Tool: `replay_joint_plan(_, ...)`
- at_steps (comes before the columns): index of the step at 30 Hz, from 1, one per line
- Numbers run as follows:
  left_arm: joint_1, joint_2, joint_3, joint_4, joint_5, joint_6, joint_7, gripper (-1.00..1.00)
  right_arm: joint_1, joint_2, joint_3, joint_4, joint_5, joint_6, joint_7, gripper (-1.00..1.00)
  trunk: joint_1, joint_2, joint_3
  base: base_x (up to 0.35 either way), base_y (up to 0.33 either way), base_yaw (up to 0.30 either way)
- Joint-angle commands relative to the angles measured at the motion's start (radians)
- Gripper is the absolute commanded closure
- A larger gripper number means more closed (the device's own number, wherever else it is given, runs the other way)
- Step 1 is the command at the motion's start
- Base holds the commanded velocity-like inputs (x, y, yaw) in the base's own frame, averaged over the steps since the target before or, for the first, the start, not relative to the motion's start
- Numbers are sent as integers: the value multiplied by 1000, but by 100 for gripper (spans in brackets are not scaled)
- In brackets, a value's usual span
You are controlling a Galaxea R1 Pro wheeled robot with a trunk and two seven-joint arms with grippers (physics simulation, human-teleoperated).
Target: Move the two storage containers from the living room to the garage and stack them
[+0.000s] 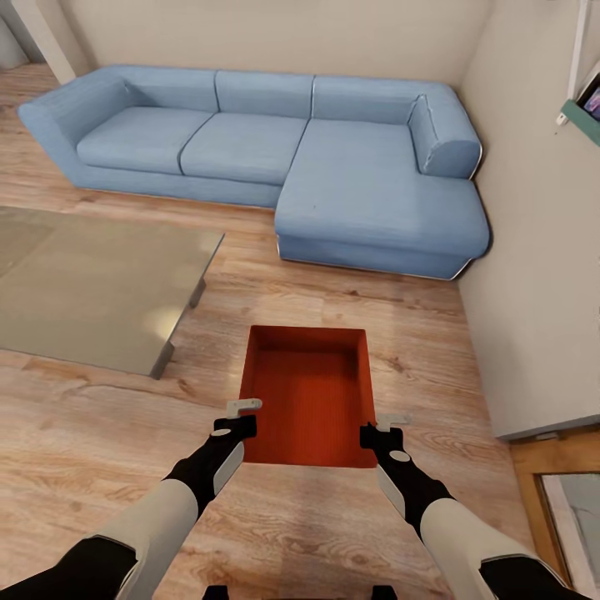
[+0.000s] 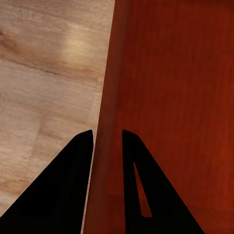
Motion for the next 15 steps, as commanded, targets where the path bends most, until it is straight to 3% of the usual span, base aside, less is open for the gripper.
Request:
replay_joint_plan(1,0,1,-4,43,10,7,15,100,-1,-1,-14,-3,3,-13,-31,100,-4,7,3,0,0,0)
replay_joint_plan(15,0,1,-4,44,9,7,15,100,-1,-1,-14,-3,3,-13,-31,100,-58,105,47,0,0,0)
